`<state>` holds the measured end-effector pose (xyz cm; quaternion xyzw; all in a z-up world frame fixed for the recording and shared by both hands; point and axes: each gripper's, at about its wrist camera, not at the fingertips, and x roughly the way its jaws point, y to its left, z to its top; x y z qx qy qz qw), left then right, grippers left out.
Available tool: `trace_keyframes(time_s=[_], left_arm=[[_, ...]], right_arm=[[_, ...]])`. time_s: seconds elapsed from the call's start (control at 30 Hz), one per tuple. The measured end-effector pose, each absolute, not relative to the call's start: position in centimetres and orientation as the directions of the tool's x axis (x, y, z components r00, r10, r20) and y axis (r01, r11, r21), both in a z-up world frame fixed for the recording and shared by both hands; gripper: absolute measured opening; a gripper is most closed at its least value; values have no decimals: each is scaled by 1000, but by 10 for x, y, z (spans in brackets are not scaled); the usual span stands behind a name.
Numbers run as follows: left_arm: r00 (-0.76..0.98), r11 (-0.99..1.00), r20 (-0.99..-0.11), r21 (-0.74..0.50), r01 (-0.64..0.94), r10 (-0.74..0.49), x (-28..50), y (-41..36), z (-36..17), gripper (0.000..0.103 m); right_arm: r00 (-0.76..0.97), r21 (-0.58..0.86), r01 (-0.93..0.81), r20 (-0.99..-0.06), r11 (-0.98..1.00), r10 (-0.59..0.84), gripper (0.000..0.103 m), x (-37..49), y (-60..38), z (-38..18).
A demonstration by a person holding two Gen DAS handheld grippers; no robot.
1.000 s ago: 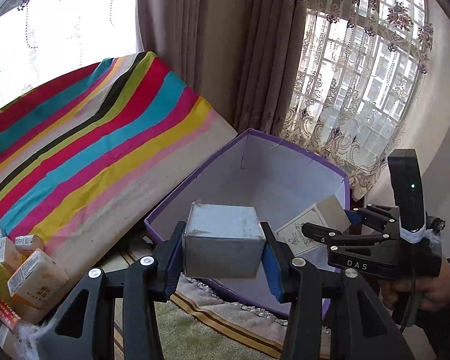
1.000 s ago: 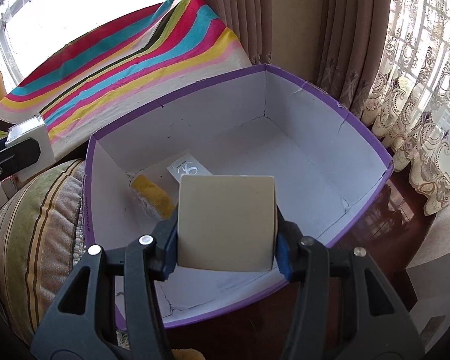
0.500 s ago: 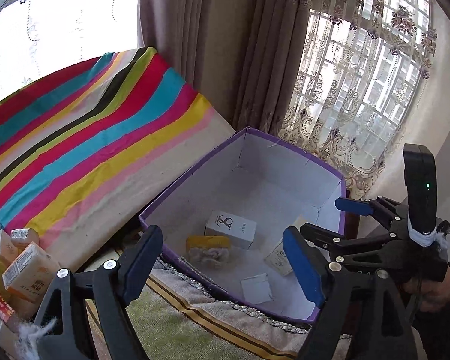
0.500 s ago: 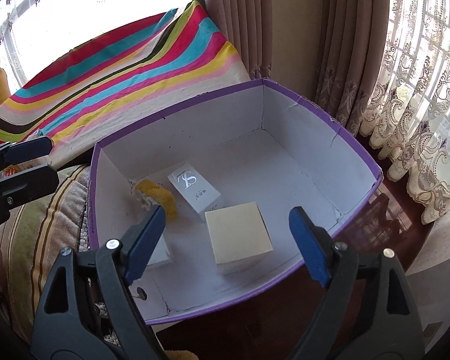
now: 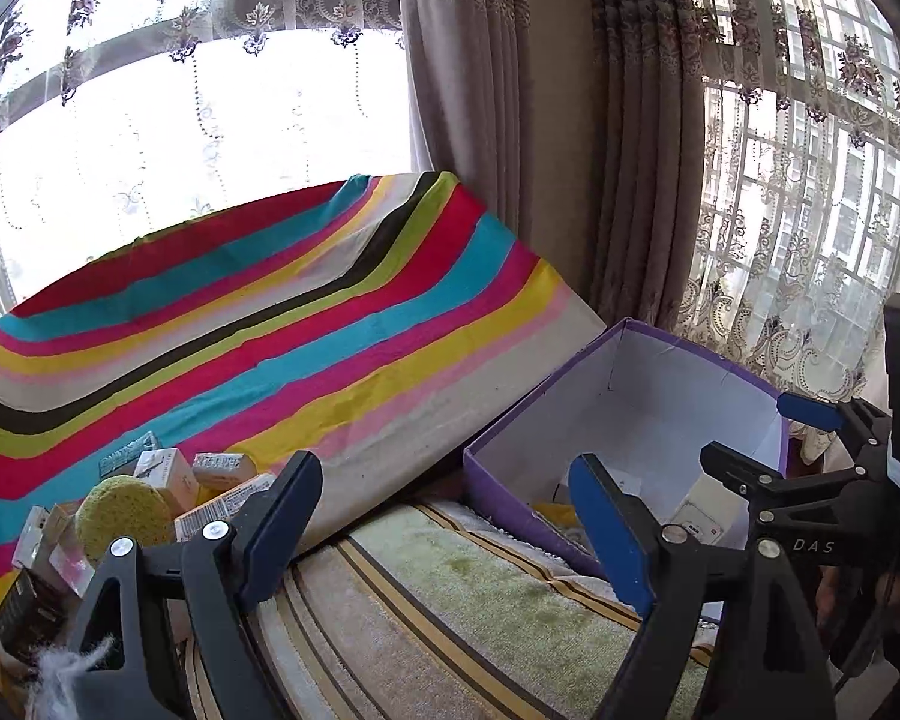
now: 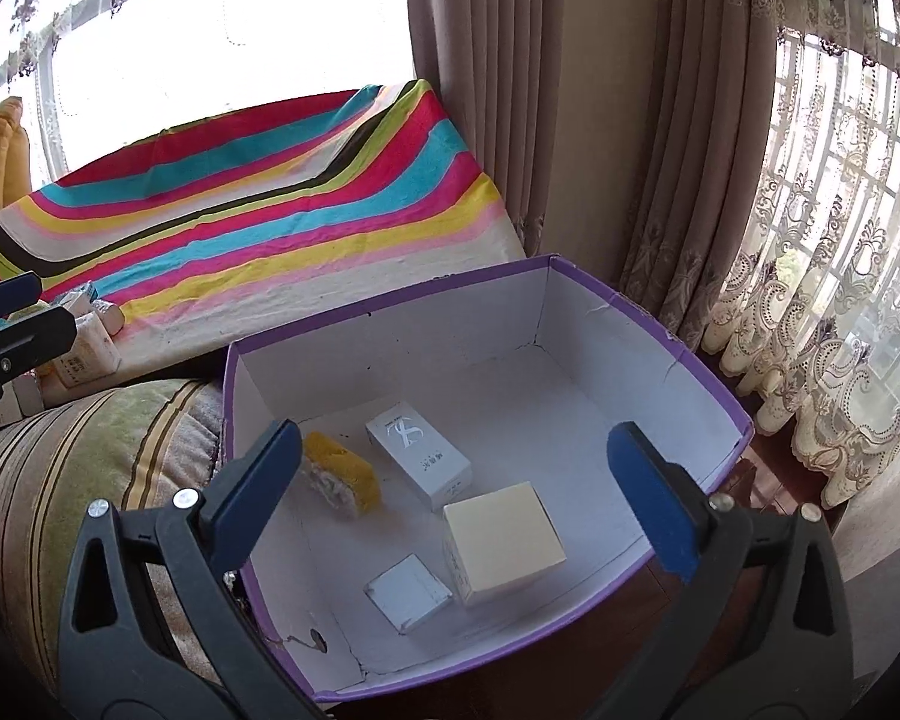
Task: Organize objects
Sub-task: 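Move both open tools back to the pile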
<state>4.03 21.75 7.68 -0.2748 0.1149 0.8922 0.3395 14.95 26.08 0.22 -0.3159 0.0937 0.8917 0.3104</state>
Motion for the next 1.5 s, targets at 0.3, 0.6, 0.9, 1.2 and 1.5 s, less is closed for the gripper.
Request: trace_keyframes(time_s=[0.3, 0.6, 0.9, 1.2, 1.5], left_arm=[[-676, -828, -570, -14, -560, 467, 42, 149, 74, 85], [-749, -927, -568, -70, -370, 341, 39, 67, 65, 85], [-758, -963, -594, -162, -215, 269, 39, 1, 54, 85], [-745, -970, -633, -227, -83, 212, 26, -40, 46, 85], [-716, -962, -675, -271, 17, 177, 4, -67, 35, 85]], right_arm=[[-688, 54, -477, -643, -877, 335, 102, 133, 235, 3], [-694, 4, -354, -671, -935, 260, 102, 107, 196, 6], [-702, 46, -289, -689, -956, 180, 102, 78, 171, 12], [-700, 32, -235, -700, -971, 146, 102, 41, 135, 8], [-673, 88, -222, -734, -971, 88, 102, -4, 118, -3]])
